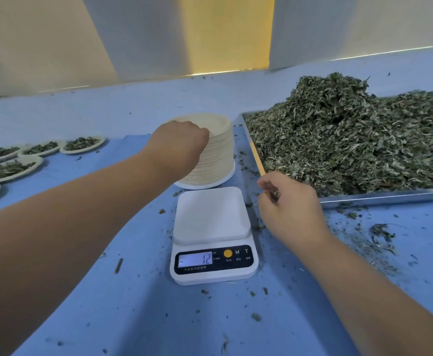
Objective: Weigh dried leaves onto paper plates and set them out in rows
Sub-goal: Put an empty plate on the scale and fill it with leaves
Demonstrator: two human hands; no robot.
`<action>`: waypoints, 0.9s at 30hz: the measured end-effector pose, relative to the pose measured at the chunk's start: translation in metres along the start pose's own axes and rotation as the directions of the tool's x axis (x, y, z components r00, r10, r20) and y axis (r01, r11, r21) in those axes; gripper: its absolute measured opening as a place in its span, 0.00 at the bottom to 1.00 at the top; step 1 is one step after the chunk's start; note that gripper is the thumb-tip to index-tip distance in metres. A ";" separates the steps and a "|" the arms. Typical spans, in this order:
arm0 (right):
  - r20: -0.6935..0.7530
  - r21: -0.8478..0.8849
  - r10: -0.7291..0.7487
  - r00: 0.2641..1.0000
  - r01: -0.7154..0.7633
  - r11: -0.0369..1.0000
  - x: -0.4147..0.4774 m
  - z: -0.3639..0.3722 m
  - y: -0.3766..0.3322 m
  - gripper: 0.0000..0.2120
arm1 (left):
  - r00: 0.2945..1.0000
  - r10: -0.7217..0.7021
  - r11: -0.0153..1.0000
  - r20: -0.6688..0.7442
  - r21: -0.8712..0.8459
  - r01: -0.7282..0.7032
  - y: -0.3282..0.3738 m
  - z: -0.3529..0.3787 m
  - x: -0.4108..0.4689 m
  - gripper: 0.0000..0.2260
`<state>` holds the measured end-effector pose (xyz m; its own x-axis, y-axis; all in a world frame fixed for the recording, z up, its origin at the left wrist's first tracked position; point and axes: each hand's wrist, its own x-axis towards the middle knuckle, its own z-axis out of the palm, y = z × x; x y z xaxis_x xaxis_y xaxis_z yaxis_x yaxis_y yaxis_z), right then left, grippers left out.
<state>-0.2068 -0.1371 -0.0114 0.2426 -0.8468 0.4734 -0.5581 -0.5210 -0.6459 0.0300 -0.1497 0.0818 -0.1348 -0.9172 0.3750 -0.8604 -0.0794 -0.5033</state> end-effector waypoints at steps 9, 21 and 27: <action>-0.003 0.005 -0.004 1.000 0.004 1.000 0.001 0.001 0.003 0.11 | 1.000 0.000 1.000 0.008 0.004 0.000 -0.003 0.000 0.001 0.09; 0.005 -0.008 -0.011 1.000 0.012 1.000 0.002 0.004 0.005 0.11 | 0.997 0.073 0.995 -0.035 0.064 -0.071 0.004 0.004 -0.004 0.26; 0.000 -0.006 -0.019 1.000 0.019 1.000 0.002 0.005 0.006 0.11 | 0.993 0.114 0.989 -0.024 0.099 -0.111 0.007 0.000 -0.002 0.31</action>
<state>-0.2061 -0.1429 -0.0172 0.2532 -0.8368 0.4854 -0.5585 -0.5361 -0.6330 0.0243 -0.1487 0.0777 -0.2440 -0.9105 0.3339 -0.7874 -0.0150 -0.6162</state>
